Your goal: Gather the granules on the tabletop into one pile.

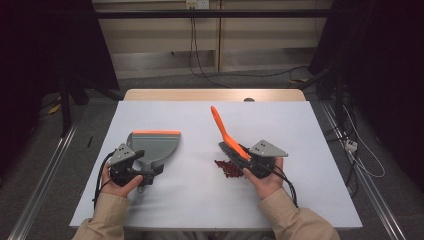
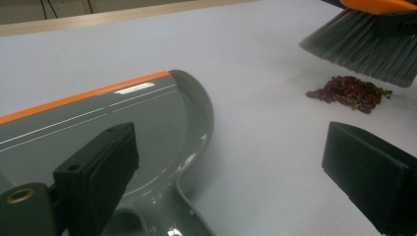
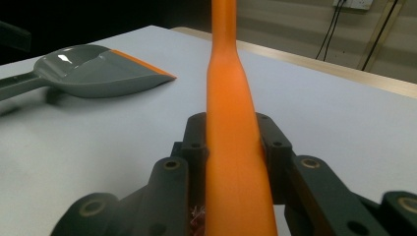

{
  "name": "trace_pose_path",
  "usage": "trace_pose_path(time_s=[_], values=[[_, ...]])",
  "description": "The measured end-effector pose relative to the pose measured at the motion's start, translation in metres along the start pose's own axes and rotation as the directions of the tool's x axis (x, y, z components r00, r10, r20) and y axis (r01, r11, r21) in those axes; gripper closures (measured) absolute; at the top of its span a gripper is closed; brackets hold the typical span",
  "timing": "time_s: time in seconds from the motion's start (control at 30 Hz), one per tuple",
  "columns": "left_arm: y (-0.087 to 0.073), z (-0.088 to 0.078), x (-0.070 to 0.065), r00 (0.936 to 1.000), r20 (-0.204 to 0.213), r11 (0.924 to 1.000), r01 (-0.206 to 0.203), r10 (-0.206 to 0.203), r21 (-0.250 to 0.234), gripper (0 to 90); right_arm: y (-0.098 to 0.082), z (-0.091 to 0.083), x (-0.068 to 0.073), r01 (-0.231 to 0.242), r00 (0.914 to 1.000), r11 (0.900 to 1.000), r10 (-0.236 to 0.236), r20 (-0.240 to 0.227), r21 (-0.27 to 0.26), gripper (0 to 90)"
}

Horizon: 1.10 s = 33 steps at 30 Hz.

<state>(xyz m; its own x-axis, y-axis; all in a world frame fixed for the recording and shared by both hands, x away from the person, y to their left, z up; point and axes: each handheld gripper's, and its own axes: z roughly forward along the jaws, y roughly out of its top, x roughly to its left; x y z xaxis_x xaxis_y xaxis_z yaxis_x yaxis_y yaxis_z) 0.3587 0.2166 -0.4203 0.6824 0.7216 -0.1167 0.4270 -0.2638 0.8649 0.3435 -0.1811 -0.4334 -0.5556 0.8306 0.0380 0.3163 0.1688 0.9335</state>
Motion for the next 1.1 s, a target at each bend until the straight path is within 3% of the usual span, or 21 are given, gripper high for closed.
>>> trace_pose_path(time_s=[0.23,0.37,0.5,0.63,0.67,0.93,1.1], values=[[0.001,-0.005,0.001,0.9999,-0.008,0.9999,0.013,-0.013,-0.006,6.7,-0.002,-0.008,-0.024,-0.020,0.9982,0.999,0.018,0.057,0.038,71.0],[0.000,-0.004,0.002,0.9998,-0.002,0.9998,0.020,-0.020,0.001,6.6,-0.007,-0.004,-0.030,0.001,0.9953,0.997,-0.009,0.097,0.081,71.0],[-0.001,-0.003,0.002,1.0000,-0.005,0.9999,0.001,-0.001,0.017,6.5,-0.011,0.005,-0.027,0.012,0.9954,0.995,-0.021,0.093,0.102,71.1],[-0.002,-0.004,0.002,0.9999,-0.006,0.9998,0.012,-0.012,0.017,6.5,-0.011,0.008,-0.021,0.027,0.9983,0.995,-0.032,0.049,0.101,71.0],[-0.002,-0.004,0.003,0.9999,-0.008,0.9997,0.010,-0.010,0.021,6.5,-0.011,0.007,-0.021,0.009,0.9994,0.996,-0.012,0.033,0.092,71.0],[-0.004,-0.005,0.005,0.9993,-0.024,0.9989,0.029,-0.028,0.038,6.5,-0.005,-0.002,-0.039,0.003,0.9967,0.998,-0.008,0.081,0.059,71.0],[-0.007,-0.007,0.008,0.9988,-0.029,0.9977,0.042,-0.040,0.054,6.5,-0.008,0.000,-0.052,-0.018,0.9948,0.995,0.008,0.101,0.102,70.9]])
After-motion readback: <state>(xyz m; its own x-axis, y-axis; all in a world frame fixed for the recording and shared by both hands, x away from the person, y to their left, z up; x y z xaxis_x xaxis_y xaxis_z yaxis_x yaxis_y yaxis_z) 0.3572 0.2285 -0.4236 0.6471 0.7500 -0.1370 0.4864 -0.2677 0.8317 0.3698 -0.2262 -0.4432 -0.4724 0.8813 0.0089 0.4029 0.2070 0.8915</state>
